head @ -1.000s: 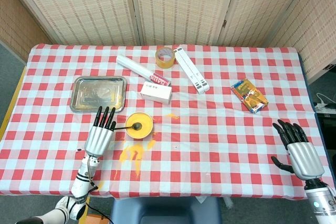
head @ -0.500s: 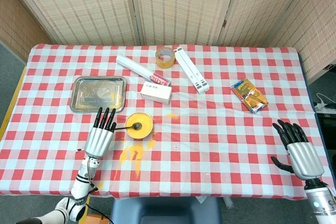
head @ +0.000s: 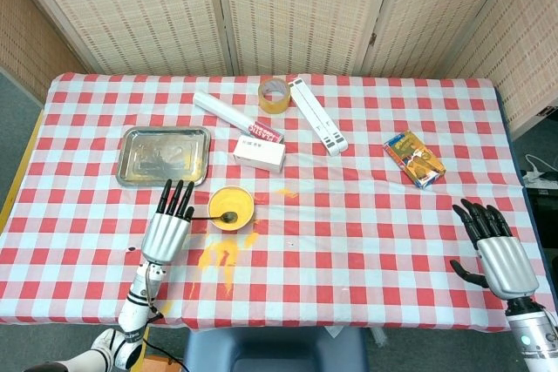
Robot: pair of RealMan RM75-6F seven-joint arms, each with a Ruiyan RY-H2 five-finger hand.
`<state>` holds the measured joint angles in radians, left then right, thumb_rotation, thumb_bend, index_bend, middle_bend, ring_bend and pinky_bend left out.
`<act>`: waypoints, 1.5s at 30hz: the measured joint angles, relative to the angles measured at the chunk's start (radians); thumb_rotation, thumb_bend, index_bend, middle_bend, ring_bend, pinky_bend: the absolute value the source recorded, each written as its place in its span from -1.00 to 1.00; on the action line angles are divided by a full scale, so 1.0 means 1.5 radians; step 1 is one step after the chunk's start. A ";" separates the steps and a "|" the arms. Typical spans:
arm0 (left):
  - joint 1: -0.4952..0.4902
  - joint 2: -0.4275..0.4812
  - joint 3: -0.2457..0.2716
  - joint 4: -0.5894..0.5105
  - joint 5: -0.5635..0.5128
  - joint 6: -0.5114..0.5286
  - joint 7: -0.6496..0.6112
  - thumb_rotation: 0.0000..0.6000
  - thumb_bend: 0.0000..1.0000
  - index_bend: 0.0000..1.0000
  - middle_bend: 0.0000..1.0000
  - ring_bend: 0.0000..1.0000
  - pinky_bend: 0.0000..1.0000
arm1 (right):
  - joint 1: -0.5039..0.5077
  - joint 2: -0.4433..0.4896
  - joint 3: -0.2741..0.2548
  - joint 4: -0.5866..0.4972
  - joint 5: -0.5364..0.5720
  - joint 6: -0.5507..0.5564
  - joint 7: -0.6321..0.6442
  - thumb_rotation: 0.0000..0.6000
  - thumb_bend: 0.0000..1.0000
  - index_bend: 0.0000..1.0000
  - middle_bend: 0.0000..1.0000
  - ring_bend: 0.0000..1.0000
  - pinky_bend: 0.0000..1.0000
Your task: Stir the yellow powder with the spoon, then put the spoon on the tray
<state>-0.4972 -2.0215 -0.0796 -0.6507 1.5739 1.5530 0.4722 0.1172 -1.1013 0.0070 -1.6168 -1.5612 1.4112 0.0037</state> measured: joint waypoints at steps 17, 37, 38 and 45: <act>-0.001 0.018 -0.009 -0.041 0.000 0.004 -0.003 1.00 0.05 0.56 -0.56 -1.00 -1.00 | 0.000 0.000 -0.001 -0.001 -0.002 0.000 0.001 1.00 -0.65 -1.00 -1.00 -1.00 -1.00; -0.021 0.115 -0.064 -0.270 -0.084 -0.111 0.086 1.00 0.50 0.73 -0.39 -0.89 -1.00 | 0.006 -0.002 0.004 0.005 0.010 -0.012 0.002 1.00 -0.65 -1.00 -1.00 -1.00 -1.00; -0.022 0.123 -0.068 -0.291 -0.094 -0.122 0.088 1.00 0.50 0.73 -0.39 -0.89 -1.00 | 0.006 -0.003 0.005 0.005 0.011 -0.013 0.002 1.00 -0.65 -1.00 -1.00 -1.00 -1.00; -0.030 0.200 -0.101 -0.465 -0.177 -0.187 0.161 1.00 0.51 0.73 -0.39 -0.89 -1.00 | 0.009 -0.005 0.005 0.006 0.016 -0.020 -0.001 1.00 -0.65 -1.00 -1.00 -1.00 -1.00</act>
<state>-0.5418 -1.7213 -0.2307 -1.3482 1.3077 1.2726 0.7132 0.1309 -1.1083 0.0151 -1.6081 -1.5376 1.3815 0.0028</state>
